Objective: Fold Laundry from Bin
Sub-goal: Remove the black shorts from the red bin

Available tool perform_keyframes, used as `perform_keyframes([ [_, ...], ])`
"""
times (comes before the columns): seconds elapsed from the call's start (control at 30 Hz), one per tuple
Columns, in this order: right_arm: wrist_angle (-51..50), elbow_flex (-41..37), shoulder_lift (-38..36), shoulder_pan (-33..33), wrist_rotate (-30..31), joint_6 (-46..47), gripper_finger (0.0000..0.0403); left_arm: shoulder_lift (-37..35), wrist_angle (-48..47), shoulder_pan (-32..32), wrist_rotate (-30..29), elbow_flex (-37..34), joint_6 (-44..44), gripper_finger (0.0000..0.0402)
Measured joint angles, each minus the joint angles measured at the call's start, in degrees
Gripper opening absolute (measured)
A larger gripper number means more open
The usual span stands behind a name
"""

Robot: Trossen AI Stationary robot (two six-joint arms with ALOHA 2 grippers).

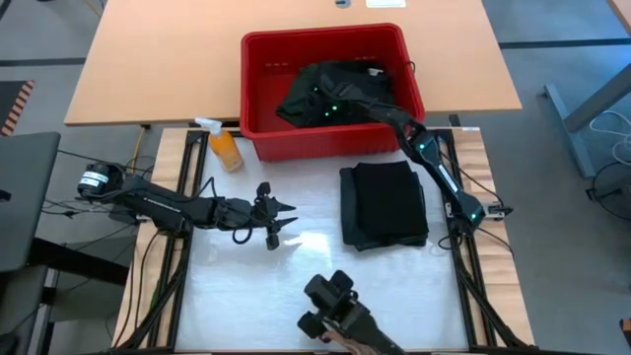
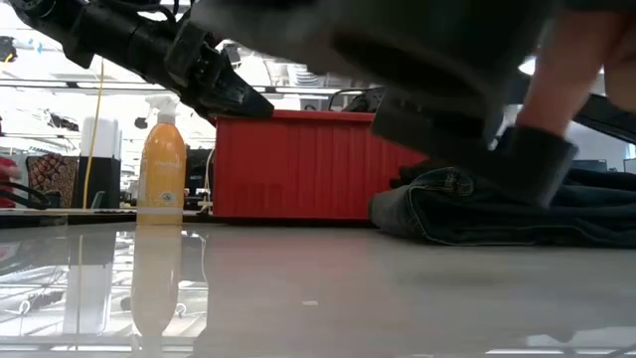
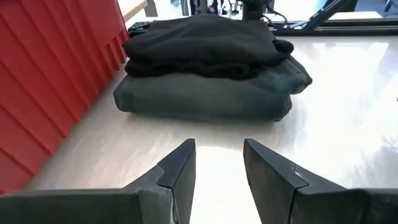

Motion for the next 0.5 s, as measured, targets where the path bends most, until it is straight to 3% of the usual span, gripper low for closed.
perform_keyframes([
  [0.17, 0.1, -1.1, -0.4, 1.0, 0.0, -2.2, 0.0288, 0.0, -1.6, -0.1, 0.0, 0.0, -0.4, 0.0125],
  [0.4, 3.0, -0.8, -2.9, 2.4, -7.3, -3.0, 0.0042, 0.0, -2.1, -0.1, -0.1, 0.0, -1.1, 0.0125],
  [0.5, 7.0, -0.8, -7.2, 2.3, -7.9, -1.4, 0.0035, 0.0, -2.1, -0.1, -0.1, 0.0, -1.1, 0.0125],
])
